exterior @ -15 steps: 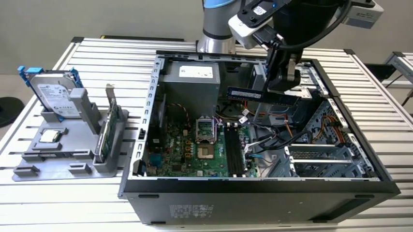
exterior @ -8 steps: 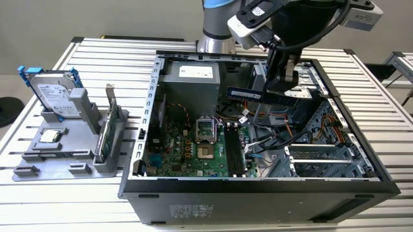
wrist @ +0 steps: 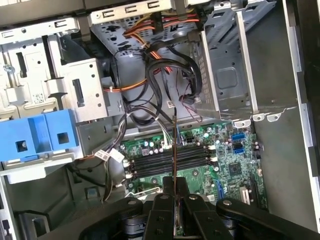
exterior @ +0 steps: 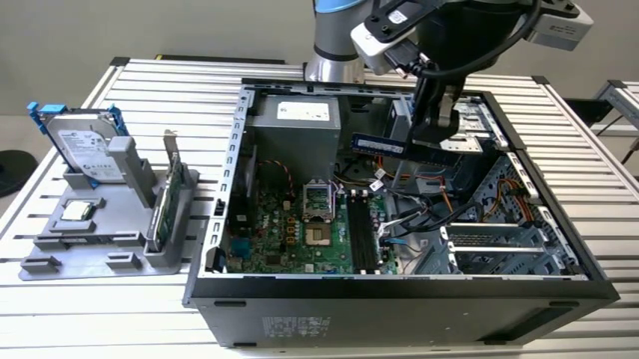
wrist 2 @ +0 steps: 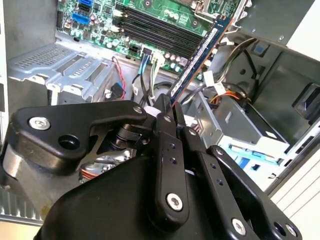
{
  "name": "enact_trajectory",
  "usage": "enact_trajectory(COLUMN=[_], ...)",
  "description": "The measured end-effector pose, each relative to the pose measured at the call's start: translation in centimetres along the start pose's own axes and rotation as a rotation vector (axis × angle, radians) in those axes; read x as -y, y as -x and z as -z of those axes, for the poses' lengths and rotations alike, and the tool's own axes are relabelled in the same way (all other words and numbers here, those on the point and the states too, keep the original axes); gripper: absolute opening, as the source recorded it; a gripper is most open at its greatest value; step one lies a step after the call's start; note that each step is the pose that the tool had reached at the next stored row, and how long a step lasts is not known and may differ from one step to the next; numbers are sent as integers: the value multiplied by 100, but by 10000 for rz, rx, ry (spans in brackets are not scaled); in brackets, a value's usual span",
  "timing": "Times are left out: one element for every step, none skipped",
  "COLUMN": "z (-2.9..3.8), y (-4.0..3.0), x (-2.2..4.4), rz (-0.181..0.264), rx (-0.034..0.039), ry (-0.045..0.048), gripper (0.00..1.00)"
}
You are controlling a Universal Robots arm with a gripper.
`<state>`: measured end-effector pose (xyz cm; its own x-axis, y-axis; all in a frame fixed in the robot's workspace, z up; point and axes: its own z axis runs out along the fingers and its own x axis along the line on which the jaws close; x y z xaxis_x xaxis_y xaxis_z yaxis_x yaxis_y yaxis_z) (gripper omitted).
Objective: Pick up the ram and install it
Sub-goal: 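Insert the ram into the slot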
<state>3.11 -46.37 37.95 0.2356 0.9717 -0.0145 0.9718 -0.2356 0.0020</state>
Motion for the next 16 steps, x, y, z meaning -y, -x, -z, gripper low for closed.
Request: enact_trajectory(z=[0,-1,-1,-1,-2,-2,-2,-2,-2,-3,-3,-3,-4,-4,-5,-6], y=[0,0,0,0,0,0,0,0,-1,-1,-1,-1,-1,-1,-1,-1], x=[0,0,0,-1,-1,-1,-1,-1,-1,-2,-2,-2,-2,-2,-3,-3], rz=[-59,-113,-167,-222,-277,-333,-382,-434,-493,-545,-597,-648,-699,-751,-806,-863], rx=[0,0,1,0,1,1,0,1,2,2,1,1,1,2,2,1], ry=[-1,-2,-2,-3,-4,-5,-5,-6,-7,-8,-9,-9,-10,-11,-12,-13], gripper=[0,0,0,0,0,0,0,0,0,0,0,0,0,0,0,0])
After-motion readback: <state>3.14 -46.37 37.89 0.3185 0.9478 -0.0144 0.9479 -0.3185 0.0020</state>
